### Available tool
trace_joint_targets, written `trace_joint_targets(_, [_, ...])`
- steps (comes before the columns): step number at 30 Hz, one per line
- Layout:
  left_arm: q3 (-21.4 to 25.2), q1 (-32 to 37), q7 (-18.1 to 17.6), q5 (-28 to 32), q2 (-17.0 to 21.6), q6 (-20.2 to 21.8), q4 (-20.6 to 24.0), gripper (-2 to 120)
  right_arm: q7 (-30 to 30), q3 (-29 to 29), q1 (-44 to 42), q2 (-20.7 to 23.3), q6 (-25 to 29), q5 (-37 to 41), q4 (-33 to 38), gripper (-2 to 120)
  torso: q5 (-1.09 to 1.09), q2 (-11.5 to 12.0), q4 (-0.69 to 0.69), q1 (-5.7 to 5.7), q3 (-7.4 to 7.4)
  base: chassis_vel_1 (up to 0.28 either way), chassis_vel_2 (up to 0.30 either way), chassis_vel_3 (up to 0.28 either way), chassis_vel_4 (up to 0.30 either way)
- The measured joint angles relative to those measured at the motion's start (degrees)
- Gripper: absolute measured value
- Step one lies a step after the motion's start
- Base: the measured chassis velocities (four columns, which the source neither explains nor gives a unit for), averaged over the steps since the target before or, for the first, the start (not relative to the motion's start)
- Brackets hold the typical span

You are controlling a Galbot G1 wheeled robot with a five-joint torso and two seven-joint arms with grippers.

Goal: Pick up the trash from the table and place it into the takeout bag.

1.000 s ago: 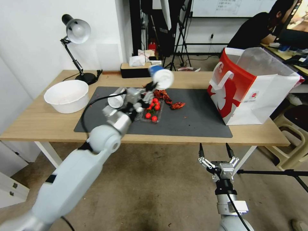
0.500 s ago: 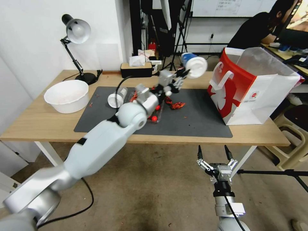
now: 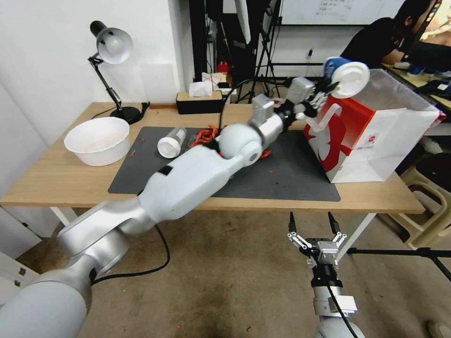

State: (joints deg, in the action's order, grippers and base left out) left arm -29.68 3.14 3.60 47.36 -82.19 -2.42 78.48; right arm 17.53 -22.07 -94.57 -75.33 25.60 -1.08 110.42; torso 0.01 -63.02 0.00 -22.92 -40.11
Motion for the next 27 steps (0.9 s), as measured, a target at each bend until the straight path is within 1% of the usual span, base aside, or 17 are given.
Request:
trace_joint_targets(3, [-0.61,-1.24,-0.01,0.66,-2.1,-0.11,-2.92,10,0.0,0.02,0.19,-0.14,0.0,0.0,-0.17,100,0.0,0.0,0.0,0.0,0.0,0.0,0.0,0.0,0.0])
trace_joint_targets(4, [-0.61,-1.24,-0.01,0.66,-2.1,-0.11,-2.92,10,0.0,0.02,0.19,-0.14,0.0,0.0,-0.17,100,0.0,0.0,0.0,0.0,0.0,0.0,0.0,0.0,0.0])
trace_joint_targets(7, [-1.35,-2.56,-0.09,1.31,-3.93,-0.12,-5.27,10,0.01,0.06,0.38,-0.18,-0.01,0.0,-0.4,100,-0.01,0.0,0.01,0.0,0.0,0.0,0.0,0.0,0.0])
trace_joint_targets(8, [-1.35,-2.56,-0.09,1.31,-3.93,-0.12,-5.27,10,0.01,0.06,0.38,-0.18,-0.01,0.0,-0.4,100,-0.01,0.0,0.01,0.0,0.0,0.0,0.0,0.0,0.0])
trace_joint_targets(11, [-2.52,-3.53,-0.15,1.66,-5.54,-0.12,-7.86,10,0.02,0.07,0.41,-0.17,-0.01,0.0,-0.42,100,-0.01,0.0,0.0,0.0,0.0,0.0,0.0,0.0,0.0])
trace_joint_targets(12, [-2.52,-3.53,-0.15,1.66,-5.54,-0.12,-7.86,10,0.02,0.07,0.41,-0.17,-0.01,0.0,-0.42,100,-0.01,0.0,0.0,0.0,0.0,0.0,0.0,0.0,0.0])
trace_joint_targets(16, [-3.77,-4.22,-0.16,1.91,-8.23,-0.23,-11.52,10,0.05,0.06,0.27,-0.23,0.0,-0.01,-0.36,100,-0.01,0.0,0.0,0.0,0.0,0.0,0.0,0.0,0.0])
trace_joint_targets(22, [-4.51,-4.54,-0.06,1.9,-9.89,-0.48,-13.73,10,0.1,0.02,0.04,-0.39,0.16,-0.04,-0.25,100,-0.01,0.0,0.0,0.0,0.0,0.0,0.0,0.0,0.0])
trace_joint_targets(26, [-4.81,-4.6,-0.08,1.74,-10.02,-0.45,-13.85,10,0.13,0.02,0.15,-0.45,0.26,-0.05,-0.29,100,-0.01,0.0,0.0,0.0,0.0,0.0,0.0,0.0,0.0])
trace_joint_targets(27, [-4.83,-4.6,-0.12,1.68,-10.01,-0.42,-13.86,13,0.14,0.03,0.17,-0.49,0.27,-0.05,-0.31,100,-0.01,0.0,0.0,0.0,0.0,0.0,0.0,0.0,0.0])
